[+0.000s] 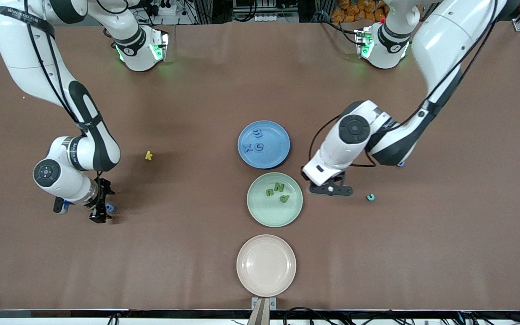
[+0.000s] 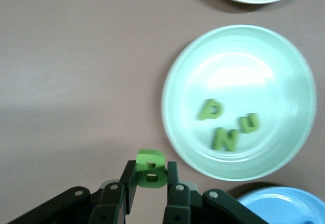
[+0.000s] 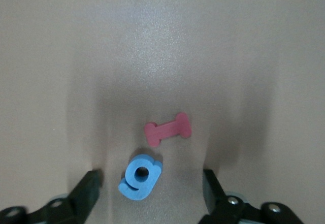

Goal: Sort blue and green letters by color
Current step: 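Carry the green B onto the green plate with the left gripper and release, then raise the left gripper to rest while the right gripper carries the blue 9, then lower the blue 9 onto the blue plate and open the right gripper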

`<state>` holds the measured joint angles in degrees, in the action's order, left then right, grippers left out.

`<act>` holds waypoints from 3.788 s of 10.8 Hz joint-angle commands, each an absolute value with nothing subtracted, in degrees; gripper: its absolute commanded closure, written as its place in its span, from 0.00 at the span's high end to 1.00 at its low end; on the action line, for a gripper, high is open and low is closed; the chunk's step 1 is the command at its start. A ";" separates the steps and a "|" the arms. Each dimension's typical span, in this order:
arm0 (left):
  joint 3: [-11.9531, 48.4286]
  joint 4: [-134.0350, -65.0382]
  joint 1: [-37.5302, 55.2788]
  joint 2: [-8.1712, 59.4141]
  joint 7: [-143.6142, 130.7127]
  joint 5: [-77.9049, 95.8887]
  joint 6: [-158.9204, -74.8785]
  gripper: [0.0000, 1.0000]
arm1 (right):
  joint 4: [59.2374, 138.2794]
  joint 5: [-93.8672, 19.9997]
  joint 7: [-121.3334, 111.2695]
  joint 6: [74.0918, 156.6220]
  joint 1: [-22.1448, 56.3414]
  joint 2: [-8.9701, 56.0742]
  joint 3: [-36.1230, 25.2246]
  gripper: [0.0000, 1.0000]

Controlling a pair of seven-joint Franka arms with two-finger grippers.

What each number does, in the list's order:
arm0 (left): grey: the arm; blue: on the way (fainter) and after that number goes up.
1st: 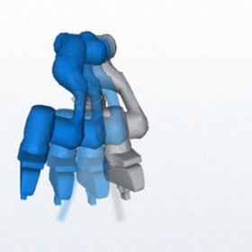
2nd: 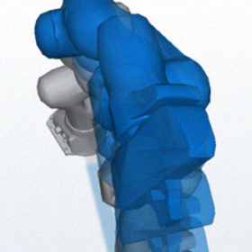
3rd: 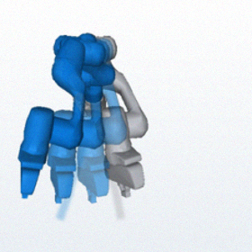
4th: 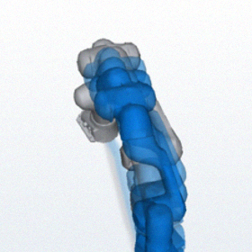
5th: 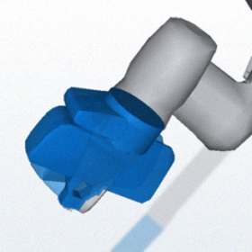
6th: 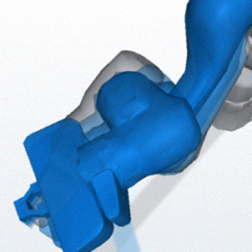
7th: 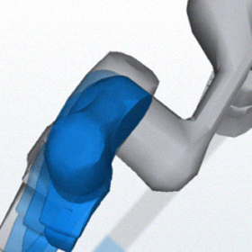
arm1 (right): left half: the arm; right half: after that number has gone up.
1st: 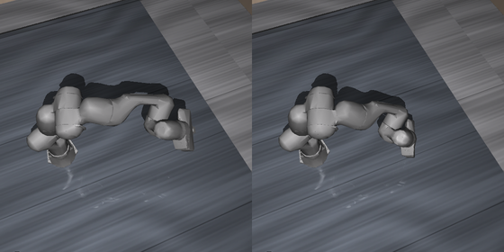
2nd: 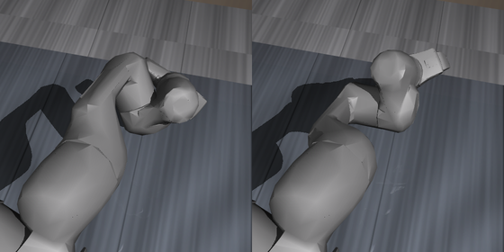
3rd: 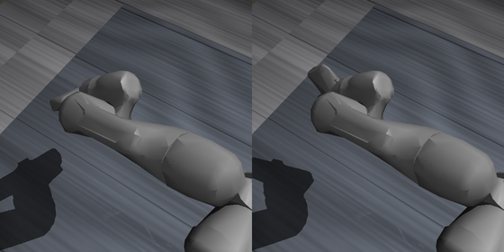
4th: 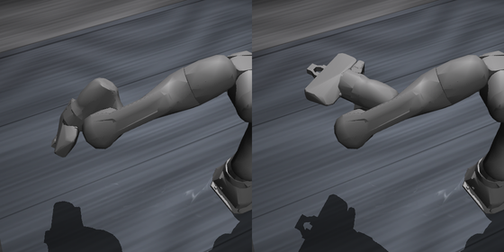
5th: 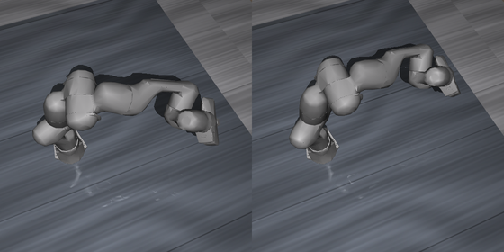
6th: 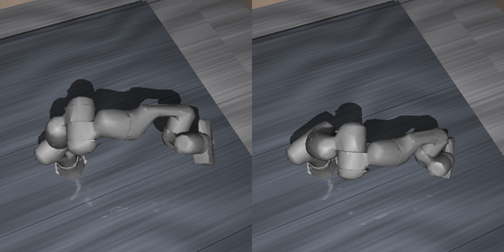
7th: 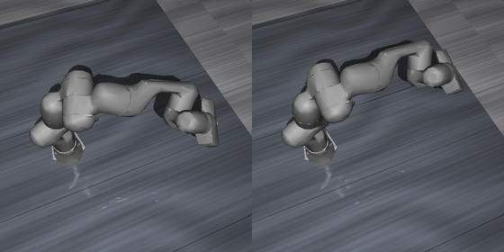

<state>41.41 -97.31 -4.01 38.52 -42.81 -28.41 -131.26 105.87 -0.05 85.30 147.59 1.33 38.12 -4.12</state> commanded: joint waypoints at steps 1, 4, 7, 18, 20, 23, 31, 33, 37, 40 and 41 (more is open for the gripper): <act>40.52 -87.04 2.79 45.68 -43.15 -27.60 -130.34 0.00 | 109.24 -0.44 84.47 154.06 1.41 37.88 -3.96 0.49; 33.78 -84.29 9.65 48.25 -43.24 -27.60 -137.17 0.01 | 109.86 -0.44 81.04 154.16 1.41 37.71 -3.87 0.09; 31.29 -84.29 11.51 48.52 -43.07 -27.60 -139.31 0.62 | 109.69 -0.44 81.04 154.16 1.41 37.62 -3.87 0.07; 31.64 -85.08 6.07 37.81 -43.16 -27.77 -130.18 1.00 | 107.93 -0.35 79.54 149.77 3.08 35.60 -1.24 0.02; 31.73 -85.08 3.88 35.08 -43.07 -27.69 -127.19 1.00 | 107.93 -0.35 79.54 149.68 3.08 35.33 -0.88 0.02; 31.90 -85.08 -0.68 30.42 -42.72 -26.11 -121.21 1.00 | 107.23 -0.44 79.63 147.06 3.51 34.63 -0.62 0.02; 23.24 -84.73 -8.62 16.81 -11.74 -8.39 -108.21 1.00 | 106.96 -1.14 83.05 142.48 8.07 30.94 1.93 0.02; 18.74 -84.82 -7.56 13.38 -5.73 -5.01 -104.96 1.00 | 106.79 -1.23 85.85 140.98 12.11 29.01 2.02 0.02; 9.94 -84.90 -2.37 7.31 -3.27 -1.77 -98.36 1.00 | 105.65 -1.23 91.65 140.89 21.95 28.83 2.11 0.01; 8.44 -85.43 -2.37 4.23 -2.02 -1.05 -95.98 1.00 | 103.10 -1.23 96.84 140.89 30.64 29.71 2.46 0.01; 8.35 -85.69 -2.11 3.44 -2.11 -1.05 -95.72 1.00 | 102.14 -1.23 98.51 140.89 33.28 30.23 2.55 0.01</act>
<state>9.46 -83.46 -2.98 6.52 -3.49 -2.58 -96.71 104.35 -0.17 95.10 141.68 28.07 29.72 2.76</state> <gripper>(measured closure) 0.000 0.700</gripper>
